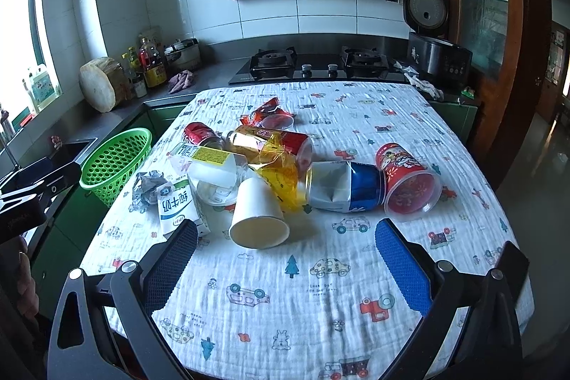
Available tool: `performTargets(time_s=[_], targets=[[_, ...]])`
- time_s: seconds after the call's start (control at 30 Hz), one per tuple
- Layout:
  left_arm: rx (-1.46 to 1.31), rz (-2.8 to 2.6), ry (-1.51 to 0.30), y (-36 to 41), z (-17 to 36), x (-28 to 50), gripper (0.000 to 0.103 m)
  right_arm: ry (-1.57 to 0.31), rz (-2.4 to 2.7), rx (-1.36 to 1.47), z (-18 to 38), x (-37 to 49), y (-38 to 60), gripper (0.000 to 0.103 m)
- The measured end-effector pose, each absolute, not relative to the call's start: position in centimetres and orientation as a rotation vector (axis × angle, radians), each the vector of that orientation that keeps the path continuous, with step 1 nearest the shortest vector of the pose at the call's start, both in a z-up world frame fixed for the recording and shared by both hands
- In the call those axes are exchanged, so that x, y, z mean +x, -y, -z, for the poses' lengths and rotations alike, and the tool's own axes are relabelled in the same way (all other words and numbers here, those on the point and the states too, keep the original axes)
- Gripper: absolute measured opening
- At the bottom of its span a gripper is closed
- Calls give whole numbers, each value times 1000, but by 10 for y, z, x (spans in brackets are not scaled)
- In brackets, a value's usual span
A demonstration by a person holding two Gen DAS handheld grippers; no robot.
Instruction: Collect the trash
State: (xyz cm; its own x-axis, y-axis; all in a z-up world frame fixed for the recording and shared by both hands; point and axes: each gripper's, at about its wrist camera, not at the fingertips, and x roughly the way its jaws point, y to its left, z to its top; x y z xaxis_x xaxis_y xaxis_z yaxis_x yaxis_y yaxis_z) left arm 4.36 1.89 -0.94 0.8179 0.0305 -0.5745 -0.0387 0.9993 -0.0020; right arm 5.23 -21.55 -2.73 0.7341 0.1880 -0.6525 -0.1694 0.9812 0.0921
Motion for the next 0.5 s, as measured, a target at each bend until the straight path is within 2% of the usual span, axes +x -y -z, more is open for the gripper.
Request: performTargets(time_s=[0.5], targets=[[-22,-44,-652,-35,16,67,96,-795,-225,38,27,110,277,95]])
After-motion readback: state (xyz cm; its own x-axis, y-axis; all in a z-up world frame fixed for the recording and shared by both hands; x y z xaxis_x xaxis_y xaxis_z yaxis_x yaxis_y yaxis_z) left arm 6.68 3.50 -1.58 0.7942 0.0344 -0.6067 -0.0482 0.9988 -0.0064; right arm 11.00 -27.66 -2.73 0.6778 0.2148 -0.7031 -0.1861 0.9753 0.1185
